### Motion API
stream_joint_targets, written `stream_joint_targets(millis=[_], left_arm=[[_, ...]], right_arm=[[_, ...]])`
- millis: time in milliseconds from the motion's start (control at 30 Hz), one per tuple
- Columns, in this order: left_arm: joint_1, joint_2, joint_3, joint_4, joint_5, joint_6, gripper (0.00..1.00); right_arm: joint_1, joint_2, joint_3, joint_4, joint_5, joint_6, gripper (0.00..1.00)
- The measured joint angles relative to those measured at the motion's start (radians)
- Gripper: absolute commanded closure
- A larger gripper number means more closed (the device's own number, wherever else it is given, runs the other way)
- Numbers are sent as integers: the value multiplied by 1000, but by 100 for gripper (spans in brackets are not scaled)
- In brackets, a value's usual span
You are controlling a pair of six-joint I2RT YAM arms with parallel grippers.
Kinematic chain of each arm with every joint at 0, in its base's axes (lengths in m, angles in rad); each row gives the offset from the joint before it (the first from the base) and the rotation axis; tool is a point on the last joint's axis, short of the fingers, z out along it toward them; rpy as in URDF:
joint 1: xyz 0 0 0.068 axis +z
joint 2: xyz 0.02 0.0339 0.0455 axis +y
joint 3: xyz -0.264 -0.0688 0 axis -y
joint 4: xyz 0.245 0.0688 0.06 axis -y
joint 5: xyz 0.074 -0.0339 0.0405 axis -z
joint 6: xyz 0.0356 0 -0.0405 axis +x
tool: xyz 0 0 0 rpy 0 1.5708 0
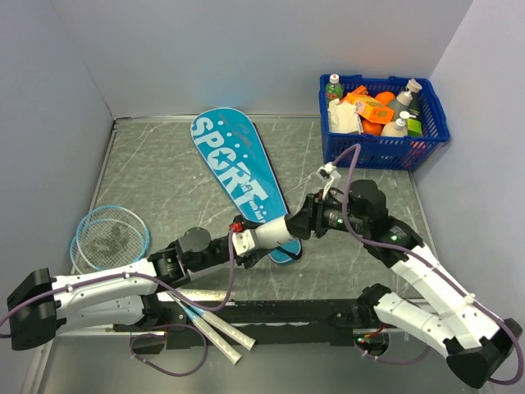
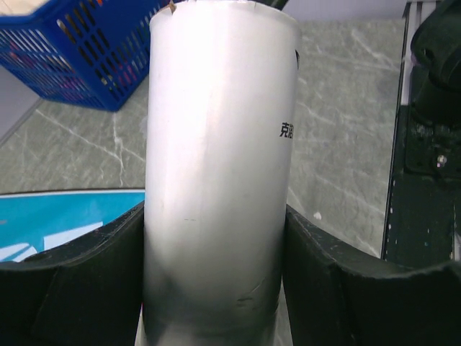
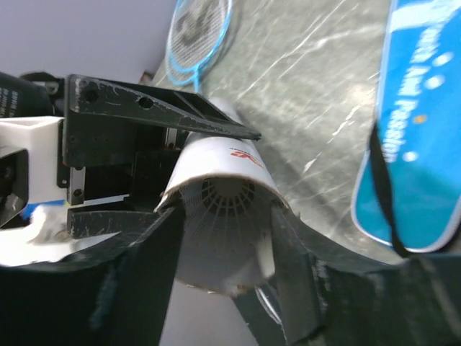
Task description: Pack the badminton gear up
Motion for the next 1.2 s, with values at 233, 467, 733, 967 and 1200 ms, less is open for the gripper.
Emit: stream_joint_targets(millis=[233, 467, 733, 967, 1200], left_arm=[[-6, -5, -10, 76, 0, -10, 99], [-6, -19, -21, 98, -2, -11, 99], [-6, -27, -26, 111, -1, -16, 99], [-6, -28, -26, 130, 6, -28, 99], [-6, -31, -30, 149, 6, -42, 99]], right_arm=[[-76, -46, 220, -232, 188, -126, 32], [-163, 47, 301, -360, 506, -241, 35], [-151, 383, 241, -305, 791, -316, 31], [-88, 708, 332, -256, 987, -399, 30], [-74, 890, 397, -224, 1094, -473, 32]])
